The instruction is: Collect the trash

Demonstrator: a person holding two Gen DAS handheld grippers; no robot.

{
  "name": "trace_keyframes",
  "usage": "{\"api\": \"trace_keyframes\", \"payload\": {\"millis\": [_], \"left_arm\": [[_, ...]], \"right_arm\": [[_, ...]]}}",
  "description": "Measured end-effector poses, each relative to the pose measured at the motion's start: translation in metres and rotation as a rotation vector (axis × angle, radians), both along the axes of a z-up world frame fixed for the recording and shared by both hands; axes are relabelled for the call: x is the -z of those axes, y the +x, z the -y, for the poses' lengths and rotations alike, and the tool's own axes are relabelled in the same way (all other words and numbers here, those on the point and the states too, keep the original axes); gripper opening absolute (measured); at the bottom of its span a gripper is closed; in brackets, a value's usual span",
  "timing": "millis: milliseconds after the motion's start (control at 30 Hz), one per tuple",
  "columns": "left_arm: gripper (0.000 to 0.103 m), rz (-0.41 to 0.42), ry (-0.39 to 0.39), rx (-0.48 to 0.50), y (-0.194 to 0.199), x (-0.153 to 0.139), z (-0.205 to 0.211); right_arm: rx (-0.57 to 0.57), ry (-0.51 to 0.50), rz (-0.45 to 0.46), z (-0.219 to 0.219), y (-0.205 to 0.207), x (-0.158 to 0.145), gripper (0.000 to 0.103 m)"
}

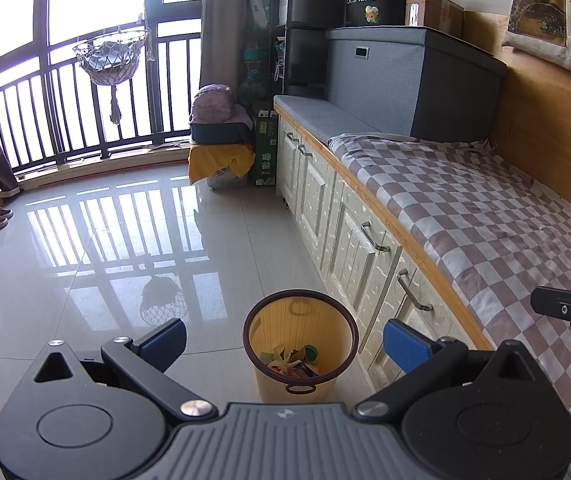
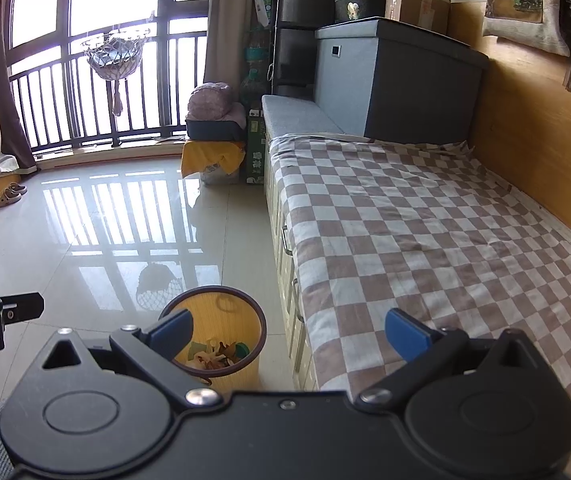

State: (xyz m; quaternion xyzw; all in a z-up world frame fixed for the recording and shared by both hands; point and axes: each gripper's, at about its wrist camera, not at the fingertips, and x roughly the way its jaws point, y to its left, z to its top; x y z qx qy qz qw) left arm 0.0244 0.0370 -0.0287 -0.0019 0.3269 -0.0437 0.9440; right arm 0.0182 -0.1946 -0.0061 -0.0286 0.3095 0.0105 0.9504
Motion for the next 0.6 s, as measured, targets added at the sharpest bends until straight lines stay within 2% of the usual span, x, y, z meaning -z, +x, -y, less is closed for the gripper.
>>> {"api": "trace_keyframes", "payload": {"millis": [600], "left_arm": [[0.103,-0.001,0.003,0.0,-0.0009,0.0001,-0.0007]], "right_arm": [[0.001,-0.001,-0.001,0.0005,0.0003,0.0006,0.103]]}}
